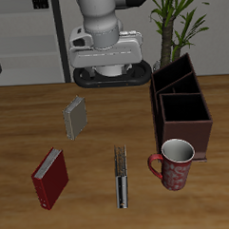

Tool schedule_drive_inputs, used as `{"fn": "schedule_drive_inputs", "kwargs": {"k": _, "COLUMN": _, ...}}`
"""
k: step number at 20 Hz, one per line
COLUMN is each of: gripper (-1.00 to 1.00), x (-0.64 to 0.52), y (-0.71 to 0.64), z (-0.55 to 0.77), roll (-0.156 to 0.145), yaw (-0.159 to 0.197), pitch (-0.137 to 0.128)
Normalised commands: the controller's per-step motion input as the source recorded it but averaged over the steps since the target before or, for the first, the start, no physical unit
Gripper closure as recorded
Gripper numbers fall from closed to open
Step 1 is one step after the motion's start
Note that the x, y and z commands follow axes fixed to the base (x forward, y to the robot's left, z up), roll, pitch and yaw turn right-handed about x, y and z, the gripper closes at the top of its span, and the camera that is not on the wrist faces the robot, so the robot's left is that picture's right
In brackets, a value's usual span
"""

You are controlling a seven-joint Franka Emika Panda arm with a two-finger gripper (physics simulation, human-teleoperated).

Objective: Place the yellow book into the left desk caddy's front compartment

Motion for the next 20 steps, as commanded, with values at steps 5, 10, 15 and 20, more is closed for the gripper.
{"fn": "schedule_drive_inputs", "kwargs": {"k": 5, "gripper": -1.00, "x": -0.21, "y": -0.15, "z": -0.10, "roll": 0.018, "yaw": -0.034, "pitch": -0.032}}
{"fn": "schedule_drive_inputs", "kwargs": {"k": 10, "gripper": -1.00, "x": -0.19, "y": -0.42, "z": -0.14, "roll": -0.040, "yaw": -0.002, "pitch": -0.028}}
{"fn": "schedule_drive_inputs", "kwargs": {"k": 15, "gripper": -1.00, "x": -0.20, "y": -0.41, "z": -0.06, "roll": -0.038, "yaw": -0.025, "pitch": -0.046}}
{"fn": "schedule_drive_inputs", "kwargs": {"k": 20, "gripper": -1.00, "x": -0.14, "y": -0.37, "z": -0.05, "roll": -0.033, "yaw": -0.022, "pitch": -0.052}}
